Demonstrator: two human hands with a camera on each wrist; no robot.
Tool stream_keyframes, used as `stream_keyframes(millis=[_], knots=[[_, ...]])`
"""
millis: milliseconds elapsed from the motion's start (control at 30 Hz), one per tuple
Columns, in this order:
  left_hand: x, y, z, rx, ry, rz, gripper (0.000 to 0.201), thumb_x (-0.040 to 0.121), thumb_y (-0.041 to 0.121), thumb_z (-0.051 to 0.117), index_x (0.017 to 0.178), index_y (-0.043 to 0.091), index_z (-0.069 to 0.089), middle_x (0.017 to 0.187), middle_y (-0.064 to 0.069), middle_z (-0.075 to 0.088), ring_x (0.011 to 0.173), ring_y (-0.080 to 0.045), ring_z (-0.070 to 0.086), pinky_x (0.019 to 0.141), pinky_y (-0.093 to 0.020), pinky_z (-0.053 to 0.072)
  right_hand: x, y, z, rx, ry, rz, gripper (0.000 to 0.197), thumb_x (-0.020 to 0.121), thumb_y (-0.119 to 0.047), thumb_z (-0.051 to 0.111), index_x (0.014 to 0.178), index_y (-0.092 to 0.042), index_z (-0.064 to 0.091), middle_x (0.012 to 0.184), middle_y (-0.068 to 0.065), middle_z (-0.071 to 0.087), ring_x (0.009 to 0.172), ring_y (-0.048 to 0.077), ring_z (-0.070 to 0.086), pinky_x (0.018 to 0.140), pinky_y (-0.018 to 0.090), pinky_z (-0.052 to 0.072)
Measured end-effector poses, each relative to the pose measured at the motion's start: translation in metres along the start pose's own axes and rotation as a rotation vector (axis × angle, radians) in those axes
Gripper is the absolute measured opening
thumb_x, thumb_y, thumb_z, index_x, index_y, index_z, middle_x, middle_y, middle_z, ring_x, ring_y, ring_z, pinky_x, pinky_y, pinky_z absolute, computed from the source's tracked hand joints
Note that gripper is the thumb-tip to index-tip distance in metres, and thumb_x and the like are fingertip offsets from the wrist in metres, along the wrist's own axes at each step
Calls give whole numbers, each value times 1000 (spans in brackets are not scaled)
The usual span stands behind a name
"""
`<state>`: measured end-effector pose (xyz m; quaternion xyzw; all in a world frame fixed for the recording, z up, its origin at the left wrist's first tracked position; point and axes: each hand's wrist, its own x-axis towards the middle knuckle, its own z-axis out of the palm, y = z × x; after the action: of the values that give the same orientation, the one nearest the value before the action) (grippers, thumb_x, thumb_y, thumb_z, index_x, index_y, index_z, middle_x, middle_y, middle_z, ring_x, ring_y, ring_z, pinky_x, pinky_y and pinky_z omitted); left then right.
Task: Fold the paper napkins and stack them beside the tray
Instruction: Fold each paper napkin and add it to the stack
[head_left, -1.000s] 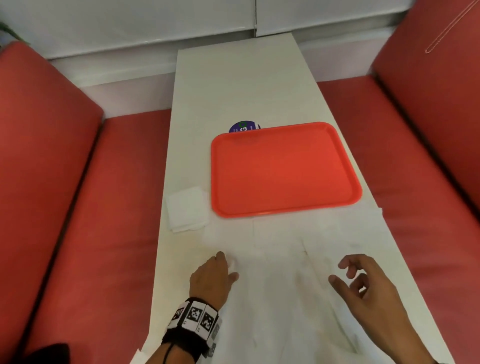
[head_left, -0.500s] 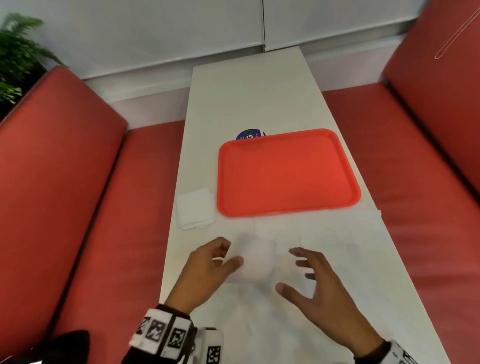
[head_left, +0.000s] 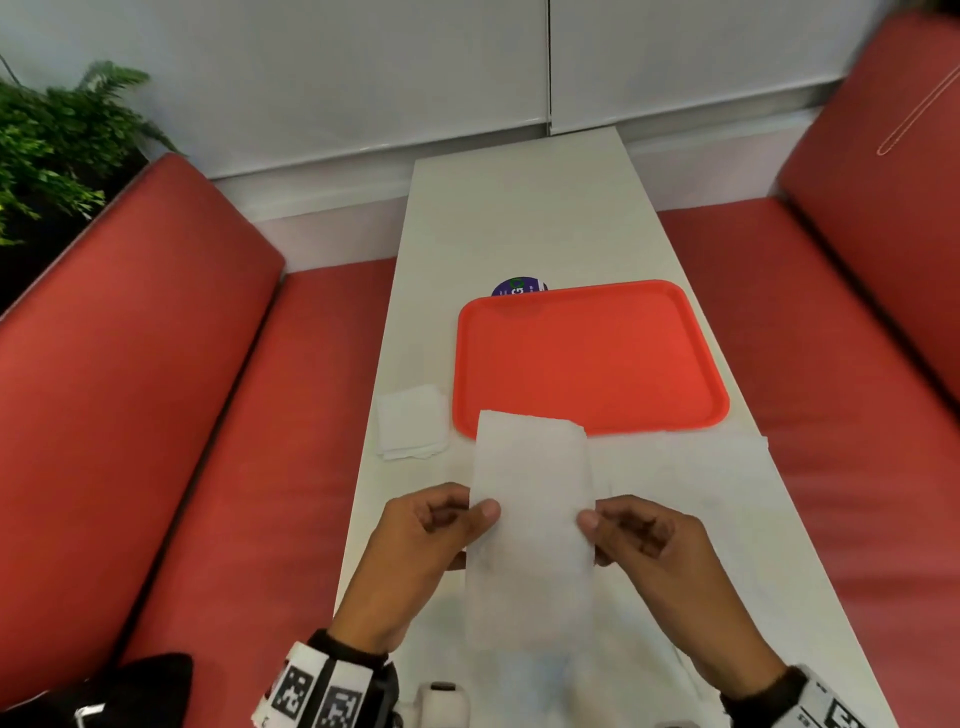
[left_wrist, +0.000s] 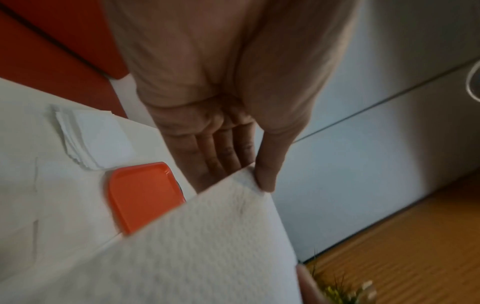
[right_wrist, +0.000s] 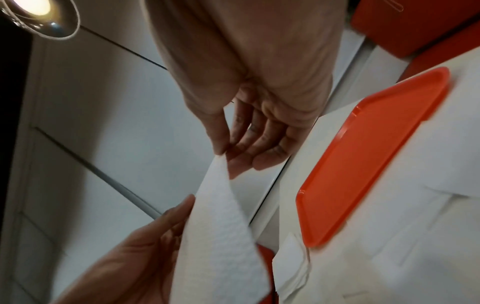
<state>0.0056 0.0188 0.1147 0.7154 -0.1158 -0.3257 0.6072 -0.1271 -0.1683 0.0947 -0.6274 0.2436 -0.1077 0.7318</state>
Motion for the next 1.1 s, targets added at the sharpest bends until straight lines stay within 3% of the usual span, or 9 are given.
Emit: stream_keyframes(millis=[133, 300, 433, 633, 733, 833, 967, 1033, 1100], knots=[[-4, -6, 12, 30, -27, -6, 35, 85, 36, 70, 96, 3, 74, 94, -20, 76, 91, -35, 74, 81, -43, 62, -4, 3, -3, 7, -22, 88, 25, 80, -35, 73, 94, -15, 78, 92, 7, 78, 85, 27, 73, 82, 35, 55], [-6, -3, 18, -23, -50, -25, 28, 84, 22, 73, 107, 8, 69, 83, -19, 77, 74, -22, 74, 66, -33, 59, -4, -2, -6, 59, 30, 78, 11, 84, -17, 74, 91, -10, 77, 96, 12, 78, 86, 28, 76, 82, 39, 61], [-5, -1, 11, -59, -81, 19, 33, 86, 13, 72, 118, 3, 68, 92, -25, 77, 83, -34, 74, 71, -40, 61, -4, -11, -12, 68, -42, 50, 15, 88, -13, 69, 99, -4, 75, 100, 9, 78, 93, 27, 76, 86, 35, 60], [-4, 3, 6, -70, -113, 122, 19, 90, 1, 64, 100, 8, 79, 100, -14, 77, 82, -25, 72, 67, -32, 59, -1, -15, -13, 79, -94, -60, 22, 93, -10, 60, 108, -10, 76, 110, 6, 76, 103, 24, 73, 91, 32, 57], [-5, 4, 2, -39, -112, 134, 43, 95, -19, 45, 83, 6, 78, 85, -1, 74, 70, -10, 67, 60, -19, 53, 0, -17, -12, 61, -139, -85, 34, 100, 4, 45, 98, -7, 77, 106, 0, 75, 98, 14, 71, 79, 17, 54], [-4, 4, -1, -6, -112, 144, 50, 96, -17, 41, 77, 10, 77, 97, -8, 72, 83, -17, 69, 65, -23, 53, 4, -18, -14, 94, -172, -54, 47, 98, 12, 35, 85, -2, 78, 108, 5, 71, 101, 18, 67, 78, 17, 51], [-2, 4, -2, 1, -83, 151, 51, 97, -16, 42, 77, 15, 78, 106, -9, 70, 87, -18, 70, 67, -23, 54, 8, -18, -5, 16, -96, -76, 28, 96, 1, 55, 80, -9, 76, 104, 4, 73, 97, 21, 67, 83, 20, 52], [-2, 6, -2, -39, -62, 138, 40, 101, -6, 45, 92, 18, 75, 97, -5, 70, 77, -16, 66, 65, -25, 53, 10, -21, 4, -6, -53, -85, 10, 86, -6, 71, 81, -13, 74, 99, 2, 73, 82, 23, 64, 78, 22, 50], [-2, 8, -3, -164, -27, 88, 17, 102, 14, 54, 112, 21, 66, 93, -7, 70, 74, -21, 64, 65, -31, 54, 12, -21, 13, 4, -29, -108, 11, 85, -5, 73, 81, -15, 72, 93, 12, 70, 75, 25, 56, 72, 31, 45]])
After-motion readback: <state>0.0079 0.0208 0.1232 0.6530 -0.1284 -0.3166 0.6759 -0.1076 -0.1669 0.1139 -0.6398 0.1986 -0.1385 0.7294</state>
